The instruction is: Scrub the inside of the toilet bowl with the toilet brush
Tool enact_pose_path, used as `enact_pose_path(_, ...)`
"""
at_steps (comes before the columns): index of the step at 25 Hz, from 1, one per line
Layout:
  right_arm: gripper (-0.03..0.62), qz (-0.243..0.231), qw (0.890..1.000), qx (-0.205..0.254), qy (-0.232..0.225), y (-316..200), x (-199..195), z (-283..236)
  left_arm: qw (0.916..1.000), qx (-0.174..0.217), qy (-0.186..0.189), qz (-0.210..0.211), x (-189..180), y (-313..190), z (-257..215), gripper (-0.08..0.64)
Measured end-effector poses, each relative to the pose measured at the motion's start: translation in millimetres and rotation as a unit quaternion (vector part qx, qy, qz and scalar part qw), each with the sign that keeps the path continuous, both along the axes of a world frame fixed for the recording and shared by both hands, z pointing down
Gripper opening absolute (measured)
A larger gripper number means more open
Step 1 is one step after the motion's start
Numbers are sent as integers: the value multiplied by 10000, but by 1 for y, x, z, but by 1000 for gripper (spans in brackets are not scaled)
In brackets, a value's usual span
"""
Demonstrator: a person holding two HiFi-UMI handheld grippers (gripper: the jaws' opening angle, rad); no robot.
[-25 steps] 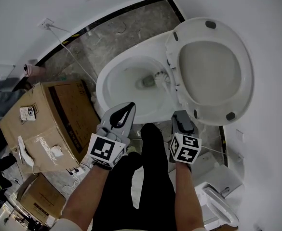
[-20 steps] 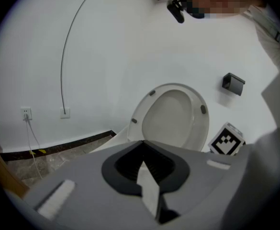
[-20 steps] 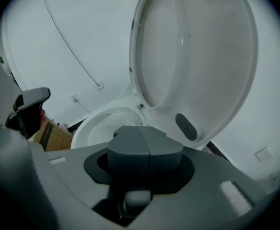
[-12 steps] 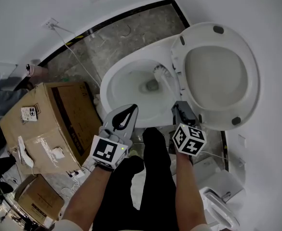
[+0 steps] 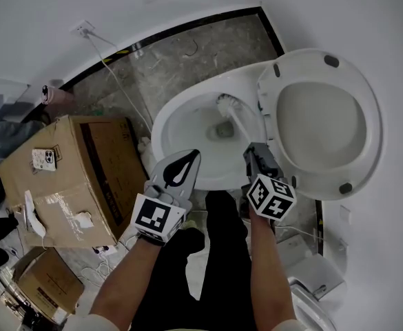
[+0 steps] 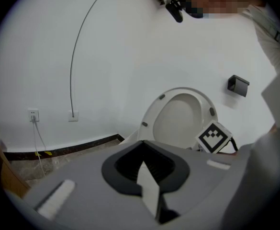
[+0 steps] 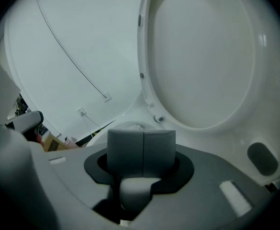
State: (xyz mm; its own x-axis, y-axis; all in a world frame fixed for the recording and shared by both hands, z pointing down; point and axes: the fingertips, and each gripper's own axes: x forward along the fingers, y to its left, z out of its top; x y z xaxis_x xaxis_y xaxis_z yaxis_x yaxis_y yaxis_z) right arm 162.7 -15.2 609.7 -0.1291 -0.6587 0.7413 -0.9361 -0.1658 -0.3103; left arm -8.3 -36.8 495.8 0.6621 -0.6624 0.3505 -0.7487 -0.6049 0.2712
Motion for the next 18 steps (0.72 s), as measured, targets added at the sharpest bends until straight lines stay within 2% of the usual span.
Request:
enact_pose_path(10, 166, -516, 9987, 12, -1, -10, -22, 0, 9998, -46, 68, -206, -17, 1, -4, 6)
enact_pose_path(13, 166, -798, 9967, 26, 156, -9, -18, -13, 9996, -108, 122, -244, -20, 6, -11, 6)
enact_pose_path(18, 166, -1166, 9919, -328, 389, 20, -11, -28, 9991, -221, 172, -305, -24, 16, -15, 6)
